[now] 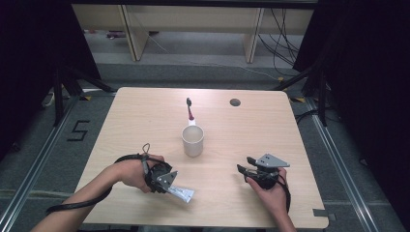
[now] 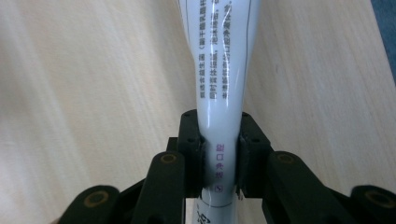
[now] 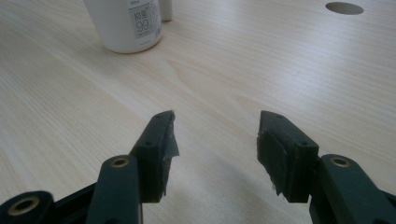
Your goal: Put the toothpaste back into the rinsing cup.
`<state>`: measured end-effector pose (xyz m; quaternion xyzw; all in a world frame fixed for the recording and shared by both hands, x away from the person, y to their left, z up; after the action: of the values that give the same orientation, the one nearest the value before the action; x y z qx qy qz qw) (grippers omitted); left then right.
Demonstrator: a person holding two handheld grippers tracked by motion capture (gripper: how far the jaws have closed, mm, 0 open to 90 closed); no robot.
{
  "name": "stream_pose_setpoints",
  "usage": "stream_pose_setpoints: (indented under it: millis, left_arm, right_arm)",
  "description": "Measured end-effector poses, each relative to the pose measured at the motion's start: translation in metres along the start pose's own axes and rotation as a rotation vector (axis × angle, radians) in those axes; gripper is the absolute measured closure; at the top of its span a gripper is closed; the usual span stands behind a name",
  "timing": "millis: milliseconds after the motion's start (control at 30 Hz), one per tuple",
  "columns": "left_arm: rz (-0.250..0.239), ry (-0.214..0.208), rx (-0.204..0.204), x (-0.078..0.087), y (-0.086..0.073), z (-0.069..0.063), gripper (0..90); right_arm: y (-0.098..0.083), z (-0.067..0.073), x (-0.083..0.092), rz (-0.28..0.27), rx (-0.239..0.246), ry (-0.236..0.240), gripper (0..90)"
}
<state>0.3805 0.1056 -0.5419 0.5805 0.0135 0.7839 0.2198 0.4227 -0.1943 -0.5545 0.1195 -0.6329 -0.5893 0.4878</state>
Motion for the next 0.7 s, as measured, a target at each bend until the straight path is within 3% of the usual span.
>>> stream_pose_setpoints:
  millis: [167,233,267,367,433,533,600,667,700]
  left_arm:
    - [-0.044,0.042,0.050,0.010,0.002,0.008,74.9]
    - [-0.055,0.056,0.067,0.012,0.001,0.011,74.9]
    - [-0.065,0.067,0.076,0.013,0.001,0.012,74.9]
    - [-0.081,0.080,0.094,0.015,0.001,0.015,74.9]
    - [-0.124,0.091,0.132,0.017,0.003,0.018,74.9]
    - [-0.150,0.113,0.150,0.019,0.005,0.021,74.9]
    - [-0.210,0.141,0.193,0.023,0.009,0.027,74.9]
    - [-0.227,0.146,0.211,0.025,0.010,0.029,74.9]
    - [-0.278,0.166,0.251,0.029,0.014,0.033,74.9]
  right_arm:
    - [-0.001,0.002,0.000,0.016,-0.026,0.010,47.1]
    - [0.000,-0.002,0.000,0.009,0.017,-0.002,47.0]
    - [-0.001,0.000,0.000,0.010,-0.003,0.003,47.1]
    - [-0.001,0.000,0.000,0.010,-0.004,0.003,47.1]
    - [0.000,0.000,0.000,0.010,-0.004,0.003,47.1]
    - [0.000,0.000,0.000,0.011,-0.004,0.003,47.1]
    - [0.000,-0.003,0.000,0.011,0.027,-0.006,47.1]
    - [0.001,-0.003,0.000,0.010,0.026,-0.007,47.1]
    - [0.001,-0.002,0.000,0.011,0.026,-0.006,47.1]
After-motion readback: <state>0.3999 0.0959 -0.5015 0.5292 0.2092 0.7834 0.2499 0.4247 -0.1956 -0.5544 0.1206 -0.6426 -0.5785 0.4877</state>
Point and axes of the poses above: each handheld gripper's, and its own axes: x roughly backward along the jaws, y roughly out of its top, z roughly to its left, the point moved 8 cm from there along -x, roughly forward along the jaws, and after that the axes turned 15 degrees about y, right-handed, at the moved point
